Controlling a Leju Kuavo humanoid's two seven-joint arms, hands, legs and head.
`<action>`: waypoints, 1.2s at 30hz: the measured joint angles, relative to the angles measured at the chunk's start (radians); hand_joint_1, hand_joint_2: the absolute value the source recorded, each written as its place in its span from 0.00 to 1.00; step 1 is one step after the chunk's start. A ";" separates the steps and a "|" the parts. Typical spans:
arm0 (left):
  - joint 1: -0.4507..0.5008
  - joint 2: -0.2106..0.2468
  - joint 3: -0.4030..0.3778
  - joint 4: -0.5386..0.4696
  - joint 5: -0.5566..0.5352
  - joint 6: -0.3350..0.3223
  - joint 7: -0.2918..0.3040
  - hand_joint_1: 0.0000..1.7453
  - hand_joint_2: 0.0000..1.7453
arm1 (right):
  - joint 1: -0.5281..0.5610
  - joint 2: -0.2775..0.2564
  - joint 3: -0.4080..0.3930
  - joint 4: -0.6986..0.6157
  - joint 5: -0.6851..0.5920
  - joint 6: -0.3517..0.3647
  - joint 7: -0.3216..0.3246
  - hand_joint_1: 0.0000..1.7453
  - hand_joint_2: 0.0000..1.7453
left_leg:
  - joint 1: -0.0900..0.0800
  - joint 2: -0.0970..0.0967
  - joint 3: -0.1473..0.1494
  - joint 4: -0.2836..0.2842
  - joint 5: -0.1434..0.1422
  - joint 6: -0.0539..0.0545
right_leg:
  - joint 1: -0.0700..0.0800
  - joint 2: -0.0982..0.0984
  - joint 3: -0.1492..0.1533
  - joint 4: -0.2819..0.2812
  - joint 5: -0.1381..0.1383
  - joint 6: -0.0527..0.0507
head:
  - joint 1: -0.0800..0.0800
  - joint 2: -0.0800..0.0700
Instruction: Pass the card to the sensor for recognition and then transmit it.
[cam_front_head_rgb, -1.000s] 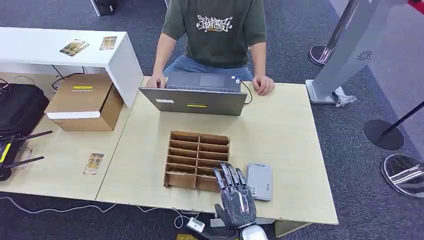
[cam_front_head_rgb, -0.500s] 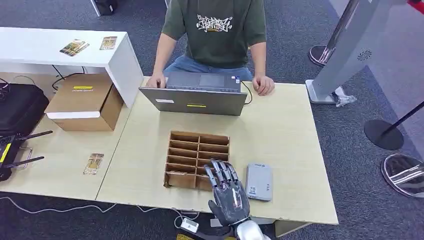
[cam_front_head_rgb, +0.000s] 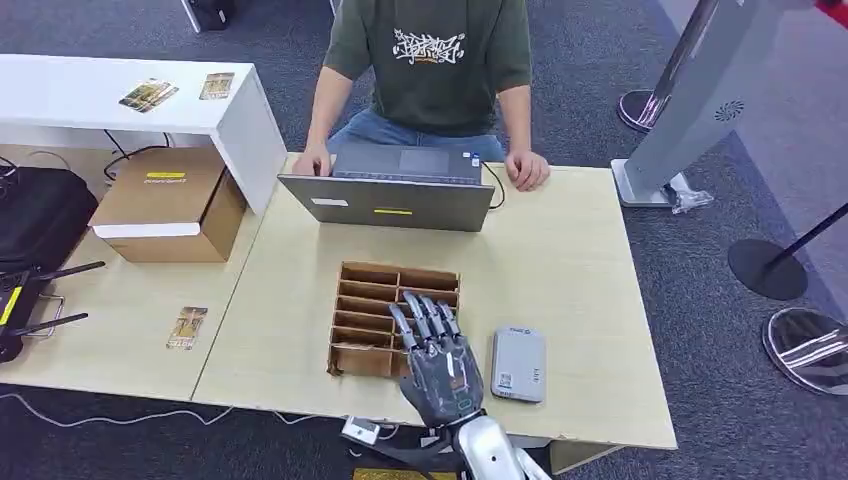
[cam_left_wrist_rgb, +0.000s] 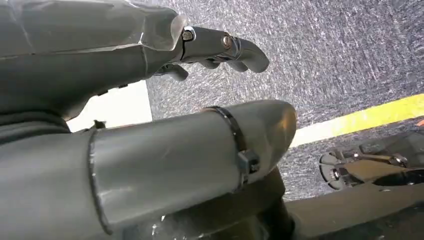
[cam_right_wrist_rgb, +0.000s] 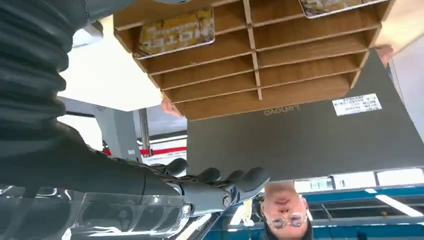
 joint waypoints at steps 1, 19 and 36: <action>0.000 0.000 0.000 0.000 -0.002 0.000 0.000 0.00 0.00 | -0.001 0.001 0.000 0.002 -0.002 0.000 -0.001 0.00 1.00 | 0.000 0.000 0.000 0.000 0.000 0.000 | 0.000 0.000 0.000 0.000 0.000 0.000 | 0.000 0.000; 0.000 0.000 0.000 0.000 -0.006 -0.006 -0.011 0.00 0.00 | -0.039 0.048 -0.011 0.023 0.016 0.119 0.087 0.00 1.00 | 0.000 0.000 0.000 0.000 0.000 0.000 | 0.000 0.000 0.000 0.000 0.000 0.000 | 0.000 0.000; 0.004 0.009 0.000 0.000 -0.006 -0.012 -0.019 0.00 0.00 | -0.016 0.055 -0.020 -0.081 0.047 0.221 0.124 0.00 1.00 | 0.000 0.000 0.000 0.000 0.000 0.000 | 0.000 0.000 0.000 0.000 0.000 0.000 | 0.000 0.000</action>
